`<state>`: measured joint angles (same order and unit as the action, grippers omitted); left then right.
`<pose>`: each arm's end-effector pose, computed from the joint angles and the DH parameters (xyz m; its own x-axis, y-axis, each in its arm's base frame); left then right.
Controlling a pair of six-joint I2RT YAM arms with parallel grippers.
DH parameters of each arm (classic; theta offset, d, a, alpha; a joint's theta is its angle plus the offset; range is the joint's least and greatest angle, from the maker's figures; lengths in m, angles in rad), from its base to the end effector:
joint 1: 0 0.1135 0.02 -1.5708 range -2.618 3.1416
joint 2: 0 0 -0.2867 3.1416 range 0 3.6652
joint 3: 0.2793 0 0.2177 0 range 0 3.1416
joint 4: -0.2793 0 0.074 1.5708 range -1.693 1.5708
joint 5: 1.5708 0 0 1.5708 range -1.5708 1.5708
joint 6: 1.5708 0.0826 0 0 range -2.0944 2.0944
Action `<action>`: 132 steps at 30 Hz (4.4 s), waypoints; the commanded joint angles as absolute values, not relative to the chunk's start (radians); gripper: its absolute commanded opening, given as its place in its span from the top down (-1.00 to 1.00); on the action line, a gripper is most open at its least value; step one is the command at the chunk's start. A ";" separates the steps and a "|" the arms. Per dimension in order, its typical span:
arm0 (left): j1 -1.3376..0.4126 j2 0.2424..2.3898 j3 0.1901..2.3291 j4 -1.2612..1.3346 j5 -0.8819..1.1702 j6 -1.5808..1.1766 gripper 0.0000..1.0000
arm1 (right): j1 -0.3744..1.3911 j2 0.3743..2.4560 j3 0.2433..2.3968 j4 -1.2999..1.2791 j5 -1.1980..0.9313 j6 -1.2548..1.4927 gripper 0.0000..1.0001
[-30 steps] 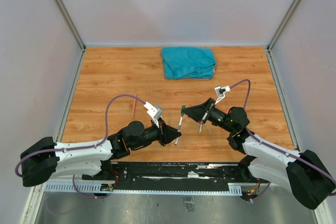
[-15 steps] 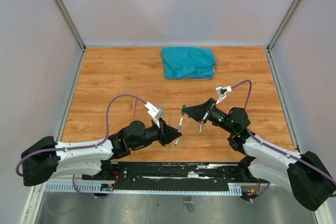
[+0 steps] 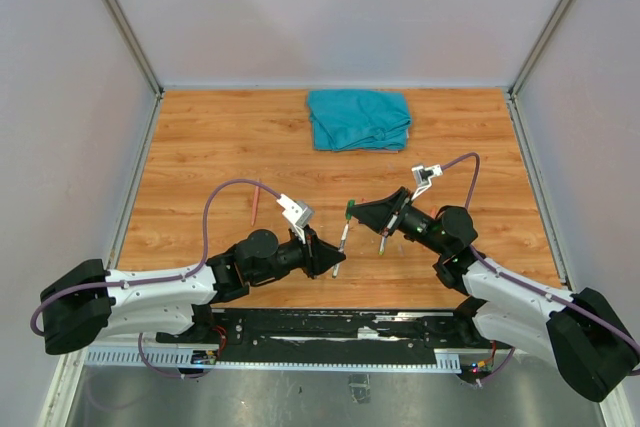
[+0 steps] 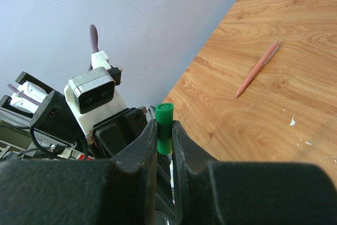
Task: Insert the pens into the pen caps
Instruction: Insert the pen cap onto the pen, then press the pen cap onto the pen.
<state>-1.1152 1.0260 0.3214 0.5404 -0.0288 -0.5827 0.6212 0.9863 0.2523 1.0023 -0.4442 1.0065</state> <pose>0.1008 -0.2003 0.2433 -0.5471 -0.1335 -0.8263 0.6995 0.4693 -0.5389 0.1425 0.1456 0.2964 -0.6135 0.4992 -0.6119 -0.6434 0.1334 0.7538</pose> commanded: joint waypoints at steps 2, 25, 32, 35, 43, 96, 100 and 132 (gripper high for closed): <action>-1.124 1.021 0.348 0.561 -0.037 -0.563 0.99 | 0.635 0.983 0.237 1.037 -0.457 0.996 0.99; -1.124 1.009 0.350 0.563 -0.044 -0.569 0.99 | 0.637 0.981 0.217 0.979 -0.505 0.956 0.99; -1.124 1.021 0.353 0.568 -0.042 -0.569 0.99 | 0.640 0.963 0.213 0.992 -0.465 0.968 0.99; -1.124 1.030 0.355 0.574 -0.035 -0.571 0.99 | 0.639 0.950 0.217 1.017 -0.422 0.981 0.99; -1.124 1.040 0.359 0.580 -0.028 -0.569 0.99 | 0.638 0.948 0.242 1.019 -0.370 0.980 0.98; -1.123 1.021 0.373 0.602 -0.058 -0.580 0.99 | 0.673 1.029 0.190 1.111 -0.510 0.953 0.56; -1.124 1.016 0.370 0.594 -0.061 -0.580 0.99 | 0.674 1.005 0.193 1.089 -0.501 0.940 0.46; -1.124 0.951 0.354 0.532 -0.077 -0.557 0.99 | 0.673 0.773 0.565 0.257 -0.306 0.616 -0.51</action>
<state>-1.1152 0.9707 0.3420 0.5171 -0.0700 -0.5793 0.6613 0.7349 0.4953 0.3038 -0.2832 0.6395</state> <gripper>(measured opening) 0.153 0.754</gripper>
